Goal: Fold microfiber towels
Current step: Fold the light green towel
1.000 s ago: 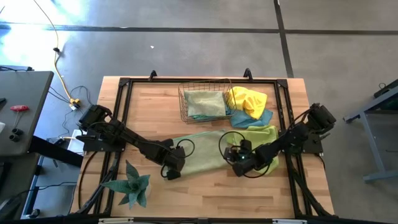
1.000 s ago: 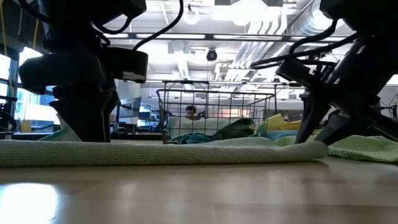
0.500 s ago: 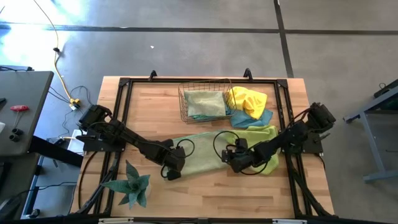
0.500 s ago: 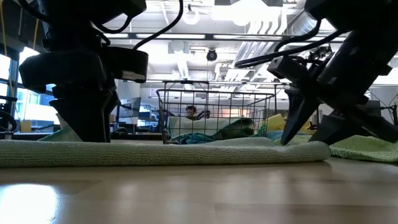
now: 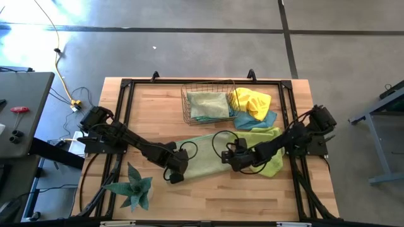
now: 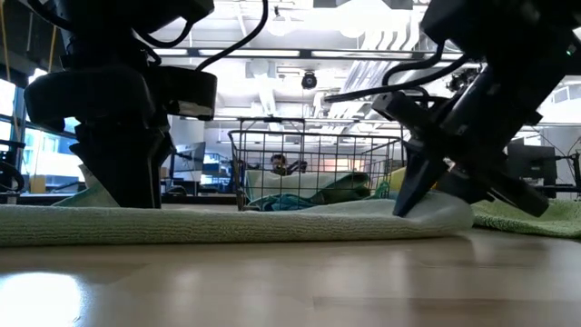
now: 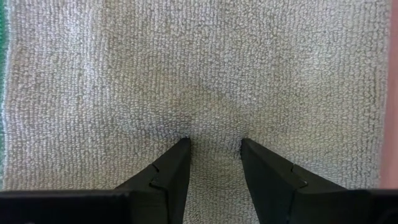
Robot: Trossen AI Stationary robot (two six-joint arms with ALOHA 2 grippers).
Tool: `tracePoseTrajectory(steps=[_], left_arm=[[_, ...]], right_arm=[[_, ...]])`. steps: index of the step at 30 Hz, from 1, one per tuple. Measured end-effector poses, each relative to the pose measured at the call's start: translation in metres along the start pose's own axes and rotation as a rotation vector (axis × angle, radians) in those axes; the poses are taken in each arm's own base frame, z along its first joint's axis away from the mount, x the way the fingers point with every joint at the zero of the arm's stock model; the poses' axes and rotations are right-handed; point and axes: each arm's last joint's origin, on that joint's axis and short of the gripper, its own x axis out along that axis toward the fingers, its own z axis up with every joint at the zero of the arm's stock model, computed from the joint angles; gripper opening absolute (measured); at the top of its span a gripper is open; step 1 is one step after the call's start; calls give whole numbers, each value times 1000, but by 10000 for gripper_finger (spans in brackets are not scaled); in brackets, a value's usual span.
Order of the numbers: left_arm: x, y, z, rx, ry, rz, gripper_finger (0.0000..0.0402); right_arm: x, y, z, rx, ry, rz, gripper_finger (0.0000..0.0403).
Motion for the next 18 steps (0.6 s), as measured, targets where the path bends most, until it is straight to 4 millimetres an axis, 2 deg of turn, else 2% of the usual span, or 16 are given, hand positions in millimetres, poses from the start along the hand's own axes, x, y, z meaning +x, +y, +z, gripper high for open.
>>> tracePoseTrajectory(steps=[4,12,18], left_arm=[[0,0,0,1,3,1,136],[-4,-3,4,4,19,-14,136],[-19,-14,18,62,69,-92,135]], right_arm=[[-3,0,0,9,-4,3,9],[-7,-1,1,-14,37,-24,3],[-28,-7,9,-70,99,-116,1]])
